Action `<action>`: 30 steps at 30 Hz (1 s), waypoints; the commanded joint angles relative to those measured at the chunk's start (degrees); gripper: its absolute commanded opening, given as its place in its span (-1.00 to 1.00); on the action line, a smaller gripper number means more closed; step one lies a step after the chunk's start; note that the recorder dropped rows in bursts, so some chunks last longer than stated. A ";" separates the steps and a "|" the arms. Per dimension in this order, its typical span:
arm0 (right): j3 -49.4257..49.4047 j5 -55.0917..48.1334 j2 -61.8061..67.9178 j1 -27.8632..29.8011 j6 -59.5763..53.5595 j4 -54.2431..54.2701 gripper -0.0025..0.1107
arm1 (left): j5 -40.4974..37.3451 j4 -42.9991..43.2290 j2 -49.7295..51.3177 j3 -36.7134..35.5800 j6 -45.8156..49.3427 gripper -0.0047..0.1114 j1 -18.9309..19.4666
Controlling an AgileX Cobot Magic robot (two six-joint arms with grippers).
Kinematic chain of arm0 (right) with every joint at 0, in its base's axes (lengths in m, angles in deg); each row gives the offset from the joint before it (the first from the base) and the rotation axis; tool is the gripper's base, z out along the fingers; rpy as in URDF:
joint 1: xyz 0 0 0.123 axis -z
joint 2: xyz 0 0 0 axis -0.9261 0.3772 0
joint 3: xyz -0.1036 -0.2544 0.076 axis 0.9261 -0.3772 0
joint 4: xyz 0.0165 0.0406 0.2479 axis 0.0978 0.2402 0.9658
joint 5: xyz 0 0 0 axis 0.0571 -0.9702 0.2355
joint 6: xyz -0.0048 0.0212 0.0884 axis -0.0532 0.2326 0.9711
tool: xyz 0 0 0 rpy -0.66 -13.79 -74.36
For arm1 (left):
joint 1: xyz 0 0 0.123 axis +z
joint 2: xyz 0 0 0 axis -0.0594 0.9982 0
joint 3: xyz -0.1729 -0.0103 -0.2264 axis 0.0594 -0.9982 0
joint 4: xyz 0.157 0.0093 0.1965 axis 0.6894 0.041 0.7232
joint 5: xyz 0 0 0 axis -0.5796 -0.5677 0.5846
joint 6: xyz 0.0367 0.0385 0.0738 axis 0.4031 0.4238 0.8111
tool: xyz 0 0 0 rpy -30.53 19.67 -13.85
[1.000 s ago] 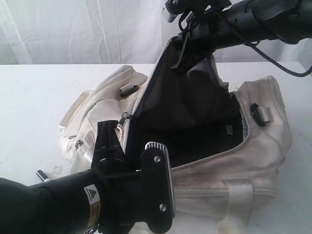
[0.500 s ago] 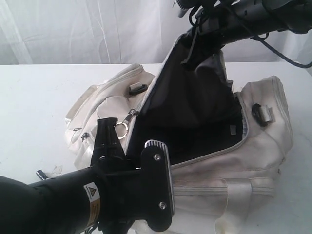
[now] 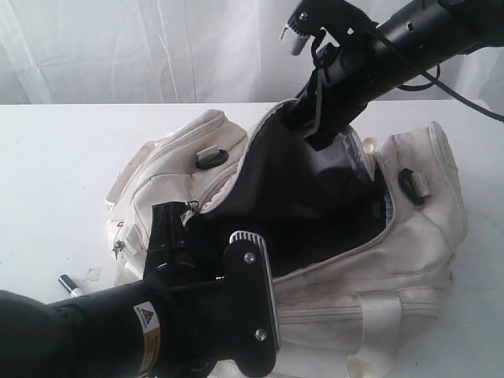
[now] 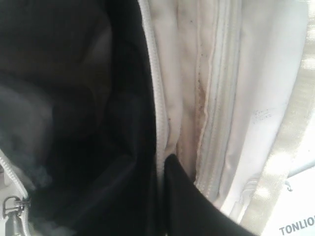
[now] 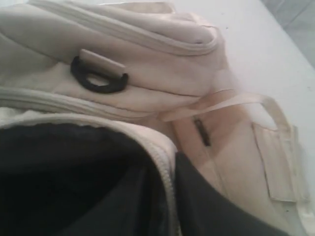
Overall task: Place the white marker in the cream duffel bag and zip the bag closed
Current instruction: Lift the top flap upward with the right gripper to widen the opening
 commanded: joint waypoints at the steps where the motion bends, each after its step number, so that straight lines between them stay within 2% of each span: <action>1: 0.21 -4.84 -0.42 0.45 0.18 0.28 -0.21 | 0.34 -0.13 -0.22 -0.42 -0.71 -0.92 -0.39; 3: 0.21 -4.79 -0.42 0.11 0.03 0.15 -0.01 | 0.34 -0.40 -0.22 -0.42 -0.71 -0.92 -0.39; 5: 0.21 -4.79 -0.42 -0.35 -1.96 -0.20 0.07 | 0.34 -0.51 -0.22 -0.42 -0.71 -0.92 -0.39; 10: 0.32 -3.36 -0.54 -2.68 -8.50 -1.06 0.07 | 0.34 -0.51 -0.22 -0.42 -0.71 -0.92 -0.39; 13: 0.32 -1.19 -0.54 -4.48 -11.58 -5.15 0.07 | 0.34 -0.51 -0.22 -0.42 -0.71 -0.92 -0.39; 18: 0.32 -0.87 -0.54 -7.87 -12.51 -12.43 0.07 | 0.34 -0.90 -0.22 -0.42 -0.71 -0.92 -0.39; 30: 0.32 0.47 -0.54 -14.62 -16.08 -15.87 0.03 | 0.34 -1.73 -0.22 -0.42 -0.71 -0.92 -0.39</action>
